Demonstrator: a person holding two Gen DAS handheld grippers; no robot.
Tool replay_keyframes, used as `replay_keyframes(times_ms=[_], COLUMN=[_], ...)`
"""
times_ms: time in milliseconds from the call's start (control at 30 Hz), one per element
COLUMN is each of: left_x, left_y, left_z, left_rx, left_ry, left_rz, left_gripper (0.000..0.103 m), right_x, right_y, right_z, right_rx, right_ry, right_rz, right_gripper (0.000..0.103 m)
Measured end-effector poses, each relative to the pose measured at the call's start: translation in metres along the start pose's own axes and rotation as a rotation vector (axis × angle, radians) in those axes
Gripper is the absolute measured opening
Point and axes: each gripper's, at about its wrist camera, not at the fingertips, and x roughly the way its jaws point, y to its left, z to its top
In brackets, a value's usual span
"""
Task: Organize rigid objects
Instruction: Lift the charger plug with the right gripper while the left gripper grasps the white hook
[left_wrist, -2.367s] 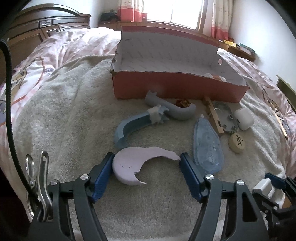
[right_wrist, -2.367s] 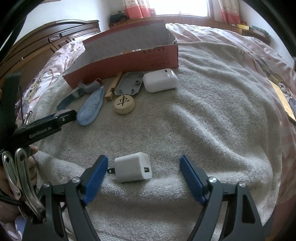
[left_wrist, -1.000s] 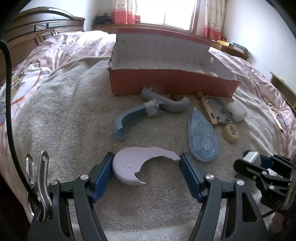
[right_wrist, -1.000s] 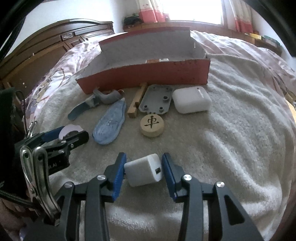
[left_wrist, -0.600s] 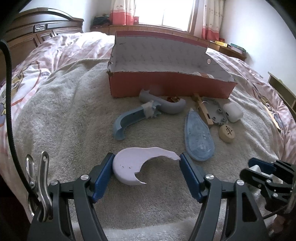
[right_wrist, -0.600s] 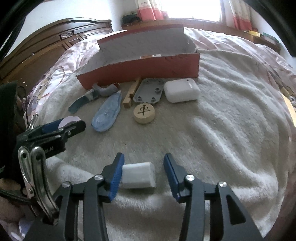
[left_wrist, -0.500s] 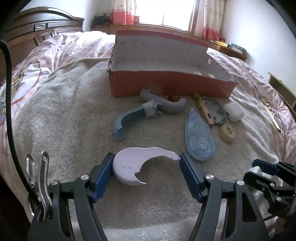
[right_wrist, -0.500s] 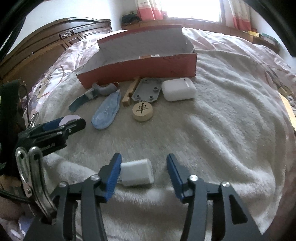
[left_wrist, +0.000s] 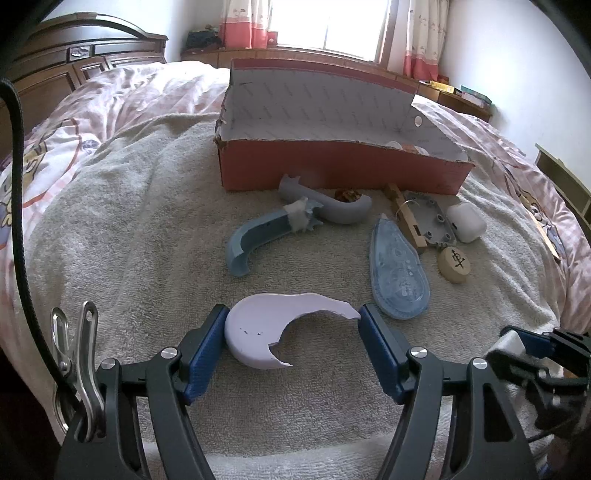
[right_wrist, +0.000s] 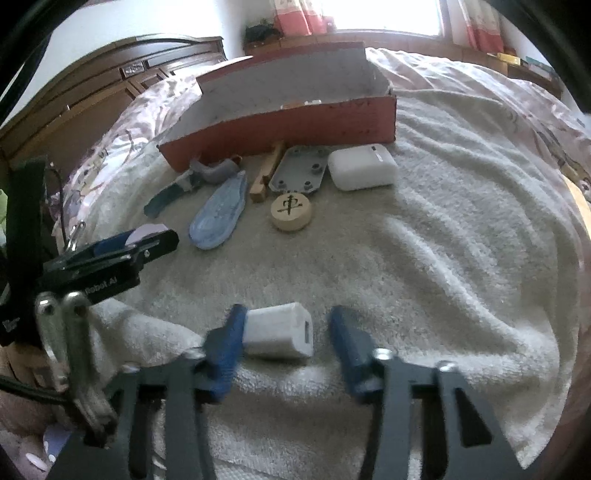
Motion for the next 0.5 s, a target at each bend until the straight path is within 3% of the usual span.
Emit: replay_keyframes(times_ms=[500], left_x=[-0.030], left_y=[-0.014], left_z=[0.015], left_rx=[0.077], left_ry=[-0.071], left_rz=[-0.030], left_gripper=[0.072], right_x=[-0.012], right_y=[0.001], right_z=[0.014], right_rx=[0.004], right_ry=[-0.060], right_rz=[0.017], right_gripper=[0.034])
